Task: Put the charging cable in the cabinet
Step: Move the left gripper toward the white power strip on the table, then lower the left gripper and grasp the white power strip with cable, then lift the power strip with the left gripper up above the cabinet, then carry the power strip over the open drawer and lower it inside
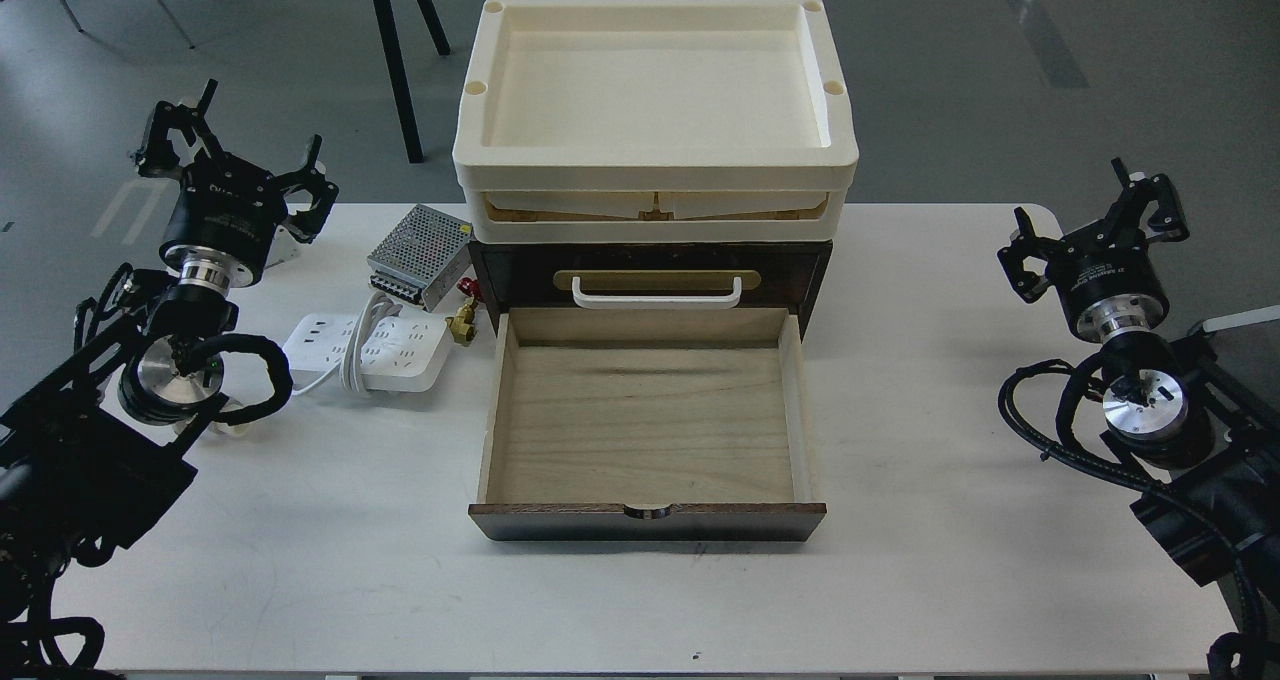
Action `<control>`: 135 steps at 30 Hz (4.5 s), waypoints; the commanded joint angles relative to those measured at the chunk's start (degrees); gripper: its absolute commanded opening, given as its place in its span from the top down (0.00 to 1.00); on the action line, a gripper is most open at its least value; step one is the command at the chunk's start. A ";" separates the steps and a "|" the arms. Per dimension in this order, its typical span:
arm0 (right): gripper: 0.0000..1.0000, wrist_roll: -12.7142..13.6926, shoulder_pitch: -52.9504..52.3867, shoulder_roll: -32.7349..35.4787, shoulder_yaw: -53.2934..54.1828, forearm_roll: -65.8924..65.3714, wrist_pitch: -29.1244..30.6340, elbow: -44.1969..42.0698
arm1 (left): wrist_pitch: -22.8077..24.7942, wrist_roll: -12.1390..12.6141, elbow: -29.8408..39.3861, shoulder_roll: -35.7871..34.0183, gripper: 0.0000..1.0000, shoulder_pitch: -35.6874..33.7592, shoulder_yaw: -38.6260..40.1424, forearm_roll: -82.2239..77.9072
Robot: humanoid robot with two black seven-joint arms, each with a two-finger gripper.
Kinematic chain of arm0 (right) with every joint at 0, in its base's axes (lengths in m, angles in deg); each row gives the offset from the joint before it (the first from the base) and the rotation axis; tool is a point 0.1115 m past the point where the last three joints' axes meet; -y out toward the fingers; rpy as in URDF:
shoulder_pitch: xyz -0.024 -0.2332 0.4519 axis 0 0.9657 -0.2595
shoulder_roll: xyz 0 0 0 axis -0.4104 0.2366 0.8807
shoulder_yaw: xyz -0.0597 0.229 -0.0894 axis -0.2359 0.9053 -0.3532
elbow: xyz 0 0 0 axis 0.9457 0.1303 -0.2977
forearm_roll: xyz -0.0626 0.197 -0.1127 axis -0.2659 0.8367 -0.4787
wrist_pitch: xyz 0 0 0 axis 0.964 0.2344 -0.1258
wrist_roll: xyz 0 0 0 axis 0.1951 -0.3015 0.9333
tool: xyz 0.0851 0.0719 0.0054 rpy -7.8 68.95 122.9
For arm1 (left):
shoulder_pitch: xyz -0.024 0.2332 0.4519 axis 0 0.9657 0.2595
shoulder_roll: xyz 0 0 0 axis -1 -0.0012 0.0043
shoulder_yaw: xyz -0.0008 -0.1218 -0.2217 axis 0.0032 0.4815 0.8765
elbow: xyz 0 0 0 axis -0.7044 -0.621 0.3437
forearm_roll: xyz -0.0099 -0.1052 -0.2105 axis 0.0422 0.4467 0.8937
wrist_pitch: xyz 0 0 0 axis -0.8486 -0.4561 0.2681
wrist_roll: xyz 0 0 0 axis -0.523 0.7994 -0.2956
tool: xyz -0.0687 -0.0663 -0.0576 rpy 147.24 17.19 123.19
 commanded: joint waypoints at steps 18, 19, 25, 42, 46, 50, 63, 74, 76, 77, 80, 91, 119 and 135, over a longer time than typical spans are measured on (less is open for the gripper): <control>0.00 -0.17 0.06 0.00 -0.01 -0.09 -0.12 -0.02 | -1.43 -0.25 17.24 -19.28 0.00 -1.79 -2.12 -9.65; 0.00 -0.17 0.06 0.00 0.08 0.00 -0.12 -0.02 | -1.43 0.27 18.92 -22.44 0.00 -2.75 -3.17 -13.42; 0.00 -0.17 0.06 0.00 0.08 0.00 -0.20 -0.02 | -1.08 1.95 20.60 -32.93 0.00 -7.33 -6.26 -45.74; 0.00 -0.17 0.06 0.00 -0.01 0.00 -0.29 0.07 | -16.71 5.81 17.98 -23.98 0.08 -6.45 -19.95 -116.45; 0.00 -0.18 0.06 0.00 -0.01 0.00 -0.29 0.07 | -17.34 6.43 13.93 -20.64 0.09 -6.45 -22.78 -117.88; 0.00 -0.26 0.15 0.00 -0.01 0.00 -0.29 0.07 | -17.42 6.69 12.26 -17.21 0.16 -6.36 -24.80 -118.14; 0.00 -0.17 0.24 0.00 -0.01 -0.09 -0.20 0.07 | -17.60 8.89 3.12 -11.76 0.50 -6.45 -29.28 -117.79; 0.00 -0.17 0.24 0.00 -0.01 0.00 -0.20 0.07 | -17.60 8.54 0.39 -9.21 0.84 -6.98 -31.66 -117.17; 0.00 -0.17 0.24 0.00 -0.01 0.00 -0.20 0.16 | -17.60 8.19 0.39 -9.03 0.89 -7.24 -31.66 -117.09; 0.00 -0.17 0.24 0.00 -0.01 0.00 -0.20 0.07 | -17.60 8.10 0.39 -9.03 0.91 -7.24 -31.57 -117.17; 0.00 -0.17 0.24 0.00 -0.01 0.00 -0.20 0.16 | -17.60 8.01 0.47 -9.46 0.96 -7.33 -31.22 -117.09; 0.00 -0.18 0.24 0.00 -0.10 -0.09 -0.20 0.07 | -16.55 7.14 7.39 -19.29 1.00 -11.71 -30.43 -112.80; 0.00 -0.26 0.24 0.00 -0.10 -0.09 -0.20 0.07 | -5.91 2.91 58.48 -31.46 1.00 -38.53 -27.26 -104.69; 0.00 -0.26 0.06 0.00 -0.01 -0.09 -0.29 -0.28 | 0.68 5.99 49.52 -10.00 1.00 -20.88 -32.27 -117.34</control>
